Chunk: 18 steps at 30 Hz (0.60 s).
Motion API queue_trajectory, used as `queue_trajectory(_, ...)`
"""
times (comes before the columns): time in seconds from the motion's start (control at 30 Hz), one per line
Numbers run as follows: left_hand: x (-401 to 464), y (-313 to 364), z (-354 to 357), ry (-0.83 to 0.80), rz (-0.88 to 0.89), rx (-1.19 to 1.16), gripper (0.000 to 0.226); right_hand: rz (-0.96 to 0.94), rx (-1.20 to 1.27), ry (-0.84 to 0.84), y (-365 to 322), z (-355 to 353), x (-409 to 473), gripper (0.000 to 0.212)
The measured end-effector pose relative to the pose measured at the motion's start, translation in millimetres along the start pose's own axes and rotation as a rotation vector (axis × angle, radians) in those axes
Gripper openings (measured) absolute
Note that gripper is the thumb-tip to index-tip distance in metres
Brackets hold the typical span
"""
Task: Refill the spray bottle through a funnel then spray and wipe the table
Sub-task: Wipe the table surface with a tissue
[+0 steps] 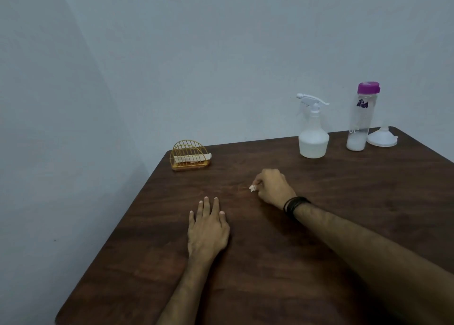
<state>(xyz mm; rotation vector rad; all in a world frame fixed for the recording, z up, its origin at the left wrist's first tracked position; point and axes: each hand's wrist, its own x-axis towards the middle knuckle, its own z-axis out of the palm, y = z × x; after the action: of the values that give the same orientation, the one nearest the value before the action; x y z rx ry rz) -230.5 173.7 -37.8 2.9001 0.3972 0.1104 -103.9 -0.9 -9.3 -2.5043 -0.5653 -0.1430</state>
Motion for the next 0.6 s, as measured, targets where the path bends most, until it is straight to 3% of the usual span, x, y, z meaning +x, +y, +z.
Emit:
queue_trajectory(0.1, 1.6, 1.2, 0.3, -0.014, -0.006, 0.012, 0.056, 0.026, -0.003, -0.01, -6.8, 5.8, 6.5, 0.018)
queue_trajectory(0.3, 2.9, -0.8, 3.2, 0.009, 0.011, 0.027, 0.056, -0.201, 0.076, -0.141, -59.3, 37.3, -11.5, 0.019)
queue_trajectory(0.4, 2.7, -1.0, 2.1, 0.001, 0.006, 0.032, 0.056, -0.098, 0.066, -0.129, -33.2, 27.1, 24.9, 0.017)
queue_trajectory(0.5, 2.7, -0.4, 1.7, 0.002, -0.001, 0.024, 0.056, 0.096, 0.021, 0.006, 9.7, 2.5, 56.4, 0.013)
queue_trajectory(0.6, 2.7, 0.2, 2.8, 0.006, -0.001, 0.019, 0.056, 0.132, -0.058, 0.067, 27.7, -2.3, 59.1, 0.015)
